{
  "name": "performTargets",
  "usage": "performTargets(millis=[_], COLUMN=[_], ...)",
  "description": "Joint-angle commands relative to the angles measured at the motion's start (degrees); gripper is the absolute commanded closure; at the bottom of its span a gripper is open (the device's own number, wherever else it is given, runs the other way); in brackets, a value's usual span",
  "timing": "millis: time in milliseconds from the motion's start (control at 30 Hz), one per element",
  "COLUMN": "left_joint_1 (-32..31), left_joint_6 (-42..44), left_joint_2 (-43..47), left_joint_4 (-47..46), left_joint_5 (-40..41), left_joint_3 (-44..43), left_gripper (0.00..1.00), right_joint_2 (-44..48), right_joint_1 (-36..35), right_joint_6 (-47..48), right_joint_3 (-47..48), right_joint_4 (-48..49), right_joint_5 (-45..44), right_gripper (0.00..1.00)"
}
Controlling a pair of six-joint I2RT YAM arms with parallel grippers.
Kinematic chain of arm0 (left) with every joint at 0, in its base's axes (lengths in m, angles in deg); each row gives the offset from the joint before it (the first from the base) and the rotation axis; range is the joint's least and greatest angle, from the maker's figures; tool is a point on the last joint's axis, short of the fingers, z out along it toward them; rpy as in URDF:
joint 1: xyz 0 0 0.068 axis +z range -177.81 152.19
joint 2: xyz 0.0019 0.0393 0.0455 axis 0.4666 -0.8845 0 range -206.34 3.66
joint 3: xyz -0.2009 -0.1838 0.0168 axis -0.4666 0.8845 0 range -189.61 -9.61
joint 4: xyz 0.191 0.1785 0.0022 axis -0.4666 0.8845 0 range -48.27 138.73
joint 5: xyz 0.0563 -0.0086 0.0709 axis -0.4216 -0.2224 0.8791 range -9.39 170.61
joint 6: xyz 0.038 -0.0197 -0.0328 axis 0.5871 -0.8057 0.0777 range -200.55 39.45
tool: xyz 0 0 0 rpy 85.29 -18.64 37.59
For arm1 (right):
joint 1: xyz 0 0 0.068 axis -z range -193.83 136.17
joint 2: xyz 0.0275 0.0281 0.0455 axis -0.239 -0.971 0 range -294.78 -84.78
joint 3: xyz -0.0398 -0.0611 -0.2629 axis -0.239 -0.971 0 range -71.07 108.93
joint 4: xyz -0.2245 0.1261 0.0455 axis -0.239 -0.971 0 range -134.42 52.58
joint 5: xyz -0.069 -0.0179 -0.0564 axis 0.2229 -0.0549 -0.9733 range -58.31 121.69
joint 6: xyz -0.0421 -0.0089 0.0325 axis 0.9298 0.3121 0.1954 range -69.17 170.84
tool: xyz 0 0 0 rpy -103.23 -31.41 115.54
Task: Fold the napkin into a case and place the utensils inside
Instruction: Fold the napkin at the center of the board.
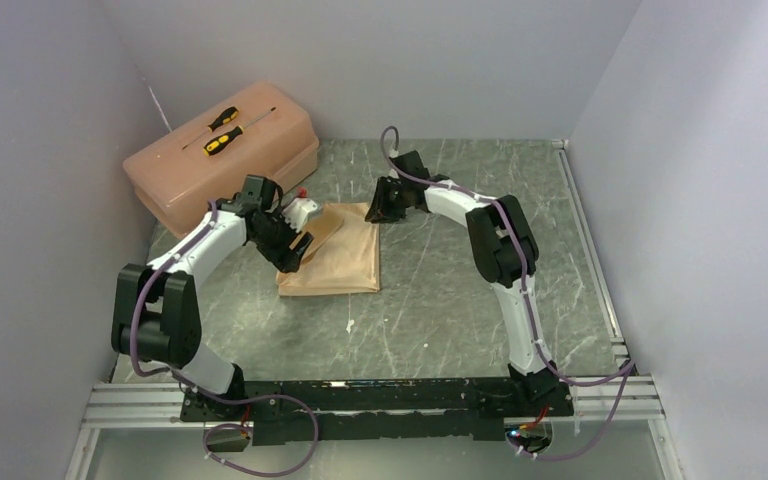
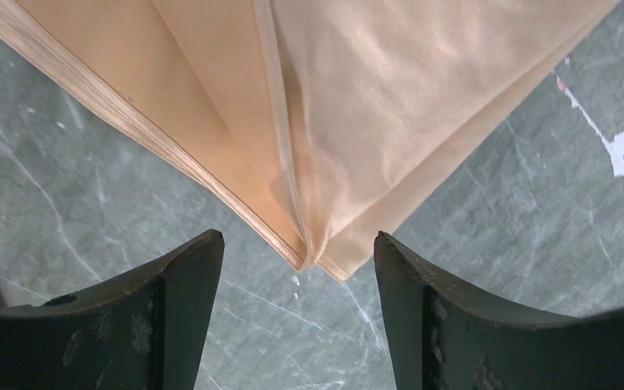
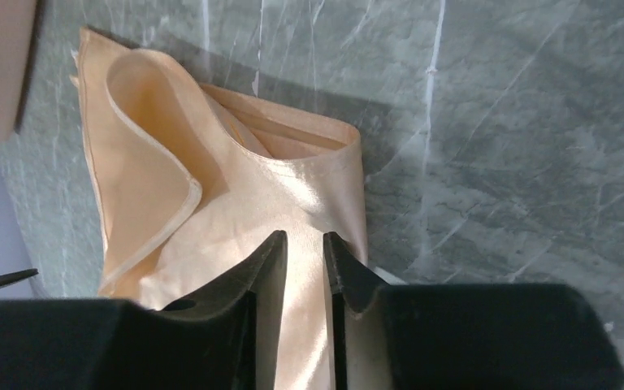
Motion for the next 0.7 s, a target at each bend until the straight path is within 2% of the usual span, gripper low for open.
performTargets(millis=[0,67,133,367,500,667], left_joint_1=[-0.36,-0.36,-0.36,-0.18,0.26,2.88], left_joint_6=[-2.85,-2.35,-1.83,-2.54,-3.15,-3.75], left_joint_2=[-2.53,-2.61,-2.35,0.38,1.47,3.14], left_joint_4=[-0.58,-1.28,-1.37,-0.11,0.86,2.65], left_joint_5=[-0.05,0.54,1.48,3.47,5.55,3.22], left_joint_3=[-4.53,-3.46,-2.06,0.11,-0.6,-2.75], left_gripper=[0.26,0.26,0.27,0.26,0.21,0.2], right_joint_2=[4.32,4.9,4.84,-0.43,-3.61,-5.76], right_joint_1=[-0.88,-1.58,-1.87,-3.04,-3.98,-4.2], right_joint_6=[-0.5,-1.94,-2.8,-2.22,-1.0,0.82], right_joint_3=[0.44,0.47,0.97,8.06,12.1,13.96], right_joint_4=[4.98,6.86,8.35,6.31,3.42,1.12], right_joint_5=[0.28,1.71,2.92,7.13,7.67,7.08], right_gripper=[0.66,0.55,0.52,0.47,0.46,0.47])
